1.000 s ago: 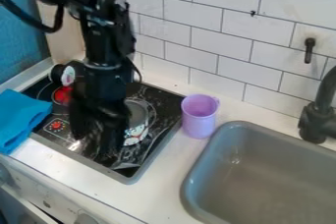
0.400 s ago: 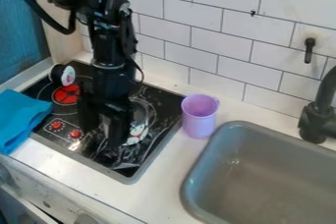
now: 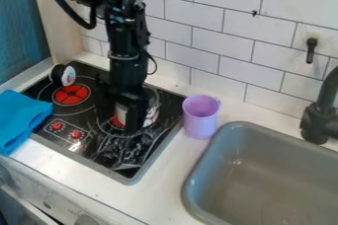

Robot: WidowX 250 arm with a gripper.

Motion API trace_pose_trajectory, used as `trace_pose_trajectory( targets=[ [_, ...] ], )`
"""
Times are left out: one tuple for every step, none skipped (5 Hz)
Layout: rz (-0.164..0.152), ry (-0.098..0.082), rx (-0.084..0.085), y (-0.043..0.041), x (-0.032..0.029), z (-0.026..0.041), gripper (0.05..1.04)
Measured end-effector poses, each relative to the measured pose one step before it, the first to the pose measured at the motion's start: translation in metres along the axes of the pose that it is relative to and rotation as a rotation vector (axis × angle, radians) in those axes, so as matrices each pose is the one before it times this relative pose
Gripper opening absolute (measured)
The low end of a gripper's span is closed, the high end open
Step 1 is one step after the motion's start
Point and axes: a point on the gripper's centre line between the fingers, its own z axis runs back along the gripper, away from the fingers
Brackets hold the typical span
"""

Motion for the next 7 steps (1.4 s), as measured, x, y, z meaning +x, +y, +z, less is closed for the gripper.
trace_pose_trajectory(
  targets=[
    [-0.0023,-0.0284,-0.0042,-0.00276,0.02728,0.00560,1.005],
    [0.0054,-0.0093,0.0094,-0.00042,0.00687,0.00921,1.005],
    [-0.0026,0.0173,0.0084,0.00109,-0.00418,0.00165,1.005],
    [0.0148,-0.0138,0.0253,0.00124,-0.01811,0.01981,1.005],
    [-0.0101,0.0307,0.0278,0.00171,-0.03637,0.02246,1.005],
    [-0.0025,-0.0174,-0.0359,0.01182,-0.04457,0.01279,1.005],
    [0.0425,-0.0404,0.0245,0.01637,-0.02995,0.01044,1.005]
  ],
)
